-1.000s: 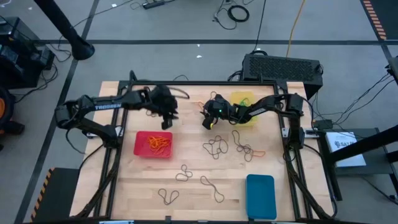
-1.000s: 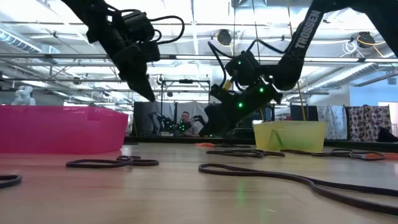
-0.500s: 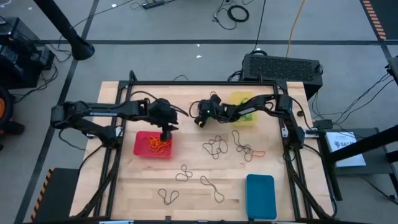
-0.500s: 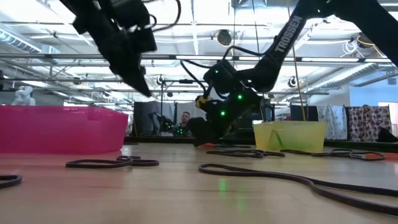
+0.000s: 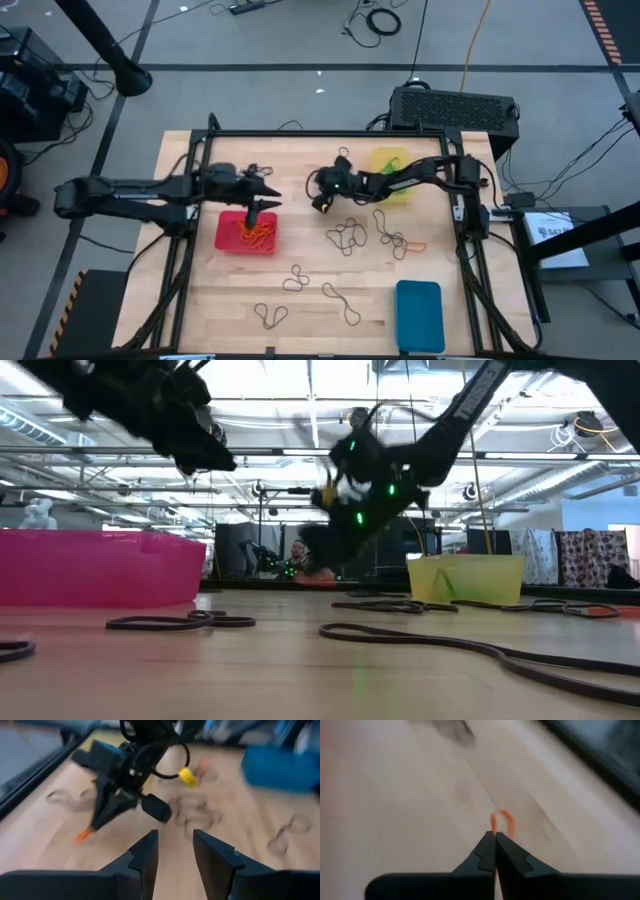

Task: Sort rubber bands into baskets
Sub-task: Put the orange rubber band into the pink bin

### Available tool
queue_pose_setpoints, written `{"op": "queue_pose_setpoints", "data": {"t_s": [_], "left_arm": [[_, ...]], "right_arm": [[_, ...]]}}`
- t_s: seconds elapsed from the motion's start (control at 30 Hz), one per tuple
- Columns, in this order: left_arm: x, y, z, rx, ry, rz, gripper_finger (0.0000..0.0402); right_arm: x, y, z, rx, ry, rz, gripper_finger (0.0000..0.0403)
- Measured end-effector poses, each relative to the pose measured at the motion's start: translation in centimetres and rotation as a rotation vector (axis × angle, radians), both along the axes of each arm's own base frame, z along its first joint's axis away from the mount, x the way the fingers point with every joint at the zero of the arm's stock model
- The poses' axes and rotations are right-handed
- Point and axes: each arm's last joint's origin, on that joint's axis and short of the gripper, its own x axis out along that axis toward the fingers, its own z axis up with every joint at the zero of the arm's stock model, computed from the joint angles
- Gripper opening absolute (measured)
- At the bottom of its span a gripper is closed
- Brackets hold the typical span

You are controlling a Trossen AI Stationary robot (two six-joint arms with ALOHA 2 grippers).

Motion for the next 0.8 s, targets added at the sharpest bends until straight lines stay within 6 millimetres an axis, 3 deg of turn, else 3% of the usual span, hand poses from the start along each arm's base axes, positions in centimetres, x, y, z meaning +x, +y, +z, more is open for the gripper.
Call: {"op": "queue_pose_setpoints", "data": {"t_s": [0.13,0.33,0.53,0.8], "left_arm": [[-0.4,-0.4,-2.9,-0.07,-0.227,-0.003,0.0129],[-0.4,-0.8,-3.7,-0.039,-0.345,-0.032,0.0129],[0.8,-1.9,-4.3,0.035,-0.379,-0.115,0.0129],[2.4,-4.2,-5.5,0.189,-0.368,-0.308,0.0129]], "right_arm": [[-0.2,1.7,1.6,0.052,-0.206,0.197,0.0001],[-1.1,4.7,3.5,0.191,-0.466,0.577,0.0],[-1.0,8.0,3.7,0.26,-0.494,0.757,0.0],[-0.9,11.4,3.4,0.267,-0.46,0.849,0.0]]}}
